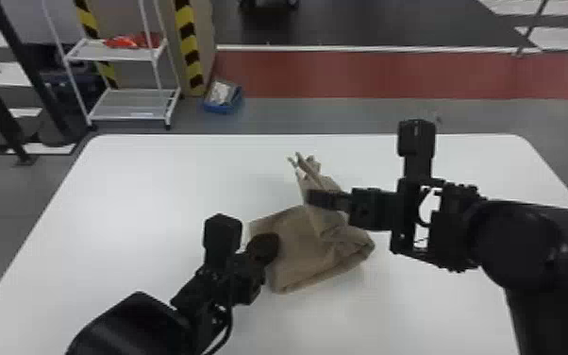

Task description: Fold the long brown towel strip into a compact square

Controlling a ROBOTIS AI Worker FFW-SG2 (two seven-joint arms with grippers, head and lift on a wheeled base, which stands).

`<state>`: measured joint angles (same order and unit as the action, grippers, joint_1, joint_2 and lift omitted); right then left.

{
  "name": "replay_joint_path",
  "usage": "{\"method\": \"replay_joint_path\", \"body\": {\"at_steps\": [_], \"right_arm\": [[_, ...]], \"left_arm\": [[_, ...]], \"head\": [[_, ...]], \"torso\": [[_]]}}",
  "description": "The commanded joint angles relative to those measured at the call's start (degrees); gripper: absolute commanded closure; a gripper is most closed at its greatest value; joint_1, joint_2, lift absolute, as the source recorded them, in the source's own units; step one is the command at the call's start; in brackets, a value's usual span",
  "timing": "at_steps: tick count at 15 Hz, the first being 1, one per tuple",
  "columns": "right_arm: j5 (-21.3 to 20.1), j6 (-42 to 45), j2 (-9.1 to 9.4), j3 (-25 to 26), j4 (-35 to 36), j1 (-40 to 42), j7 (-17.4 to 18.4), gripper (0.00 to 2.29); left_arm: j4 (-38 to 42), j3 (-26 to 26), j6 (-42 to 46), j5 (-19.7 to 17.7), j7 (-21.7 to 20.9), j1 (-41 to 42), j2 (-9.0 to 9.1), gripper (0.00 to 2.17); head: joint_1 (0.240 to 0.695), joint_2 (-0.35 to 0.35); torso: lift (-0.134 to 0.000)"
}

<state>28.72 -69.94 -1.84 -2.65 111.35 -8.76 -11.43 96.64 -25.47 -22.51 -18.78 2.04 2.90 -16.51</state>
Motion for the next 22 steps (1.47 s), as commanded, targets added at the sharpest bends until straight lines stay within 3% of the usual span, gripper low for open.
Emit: {"method": "replay_joint_path", "body": {"at_steps": [1, 16, 17, 18, 19, 22], "right_arm": [[-0.5, -0.2, 0.08, -1.6, -0.9, 0.2, 0.1, 0.94], [-4.9, 0.0, 1.48, -8.2, -7.0, -1.6, 0.0, 0.92], [-4.9, -0.2, 1.48, -8.3, -7.0, -1.7, 0.1, 0.81], [-4.9, 0.0, 1.48, -8.3, -7.4, -1.7, 0.0, 0.51], [-4.9, 0.2, 1.4, -8.4, -7.4, -1.6, -0.6, 0.0], [-3.8, 0.5, 1.22, -7.6, -5.8, 0.1, -1.6, 0.05]], "left_arm": [[0.0, 0.1, 0.0, -0.2, 0.0, 0.0, -0.02, 2.14], [0.1, 0.4, 0.8, -1.1, -0.8, 0.0, -0.02, 2.14], [0.1, 0.5, 0.6, -1.1, -0.8, -0.1, -0.02, 2.14], [0.1, 0.5, 0.6, -1.1, -0.8, -0.2, -0.02, 2.14], [0.0, 0.5, 0.6, -1.1, -0.8, -0.3, -0.02, 2.14], [-0.3, 0.2, 0.8, -1.1, -0.8, -0.8, -0.02, 2.14]], "head": [[0.695, 0.021], [0.695, 0.081], [0.695, 0.082], [0.695, 0.082], [0.695, 0.082], [0.695, 0.088]], "torso": [[-0.12], [-0.12], [-0.12], [-0.12], [-0.12], [-0.12]]}}
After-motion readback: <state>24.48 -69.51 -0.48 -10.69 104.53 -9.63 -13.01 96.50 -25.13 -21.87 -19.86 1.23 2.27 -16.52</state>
